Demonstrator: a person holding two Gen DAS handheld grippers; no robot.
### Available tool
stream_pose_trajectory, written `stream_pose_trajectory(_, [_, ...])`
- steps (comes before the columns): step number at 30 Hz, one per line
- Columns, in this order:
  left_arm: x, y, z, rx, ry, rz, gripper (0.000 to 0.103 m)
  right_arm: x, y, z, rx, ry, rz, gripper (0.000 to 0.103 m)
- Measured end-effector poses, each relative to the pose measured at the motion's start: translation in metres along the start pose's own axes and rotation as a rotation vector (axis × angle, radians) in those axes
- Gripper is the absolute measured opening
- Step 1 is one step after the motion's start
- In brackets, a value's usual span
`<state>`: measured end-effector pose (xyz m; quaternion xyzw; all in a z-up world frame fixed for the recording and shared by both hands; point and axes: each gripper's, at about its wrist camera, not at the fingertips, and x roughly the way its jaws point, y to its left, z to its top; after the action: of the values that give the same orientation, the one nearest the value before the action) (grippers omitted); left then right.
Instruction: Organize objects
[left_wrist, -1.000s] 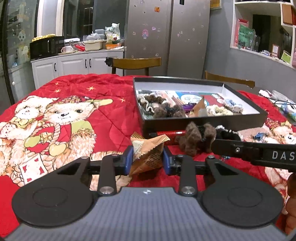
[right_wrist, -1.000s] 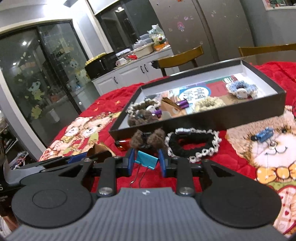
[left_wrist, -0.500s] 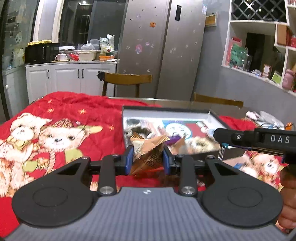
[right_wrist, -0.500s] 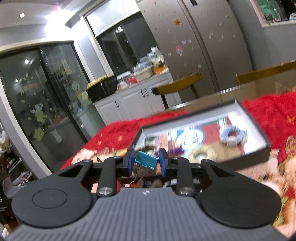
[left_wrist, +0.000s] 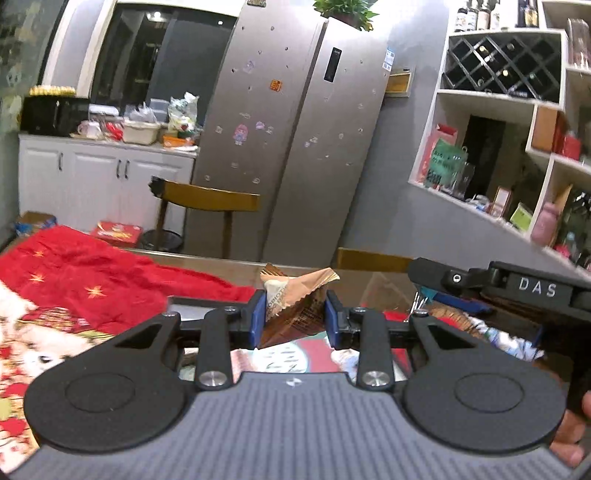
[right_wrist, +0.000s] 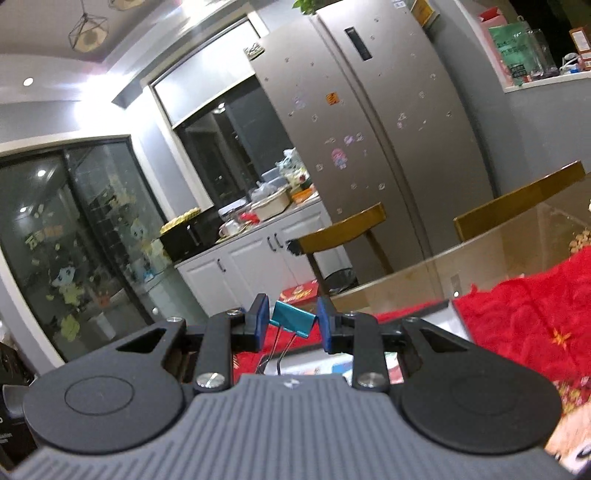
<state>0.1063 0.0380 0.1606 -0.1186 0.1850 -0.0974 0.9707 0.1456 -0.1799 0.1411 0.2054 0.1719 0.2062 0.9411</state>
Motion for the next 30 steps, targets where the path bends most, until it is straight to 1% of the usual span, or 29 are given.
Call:
stream_pose_trajectory(2, [0.011, -0.007, 0.009, -0.005, 0.002, -0.015, 0.037, 0.007, -0.007, 0.007, 0.010, -0.004, -0.007, 0.032])
stream_pose_trajectory(6, [0.039, -0.018, 0.026, -0.004, 0.014, -0.023, 0.037, 0.026, -0.025, 0.016, 0.047, 0.004, -0.021, 0.032])
stream_pose_trajectory(12, [0.088, -0.027, 0.034, -0.011, 0.061, -0.043, 0.038, 0.057, -0.055, 0.013, 0.096, 0.038, -0.047, 0.032])
stream_pose_trajectory(15, [0.117, -0.029, 0.026, -0.007, 0.101, -0.037, 0.038, 0.073, -0.075, 0.004, 0.124, 0.066, -0.064, 0.032])
stream_pose_trajectory(18, [0.145, -0.028, 0.010, 0.006, 0.151, -0.035, 0.038, 0.093, -0.094, -0.003, 0.146, 0.119, -0.088, 0.032])
stream_pose_trajectory(20, [0.163, -0.027, 0.000, 0.024, 0.197, -0.014, 0.038, 0.103, -0.107, -0.008, 0.159, 0.139, -0.107, 0.032])
stream_pose_trajectory(22, [0.176, -0.024, -0.009, 0.014, 0.222, -0.002, 0.038, 0.112, -0.118, -0.015, 0.163, 0.160, -0.139, 0.032])
stream_pose_trajectory(26, [0.191, -0.017, -0.027, 0.004, 0.274, 0.000, 0.038, 0.126, -0.133, -0.030, 0.169, 0.217, -0.177, 0.032])
stream_pose_trajectory(30, [0.200, -0.021, -0.045, 0.043, 0.308, 0.019, 0.038, 0.131, -0.137, -0.039, 0.167, 0.242, -0.181, 0.032])
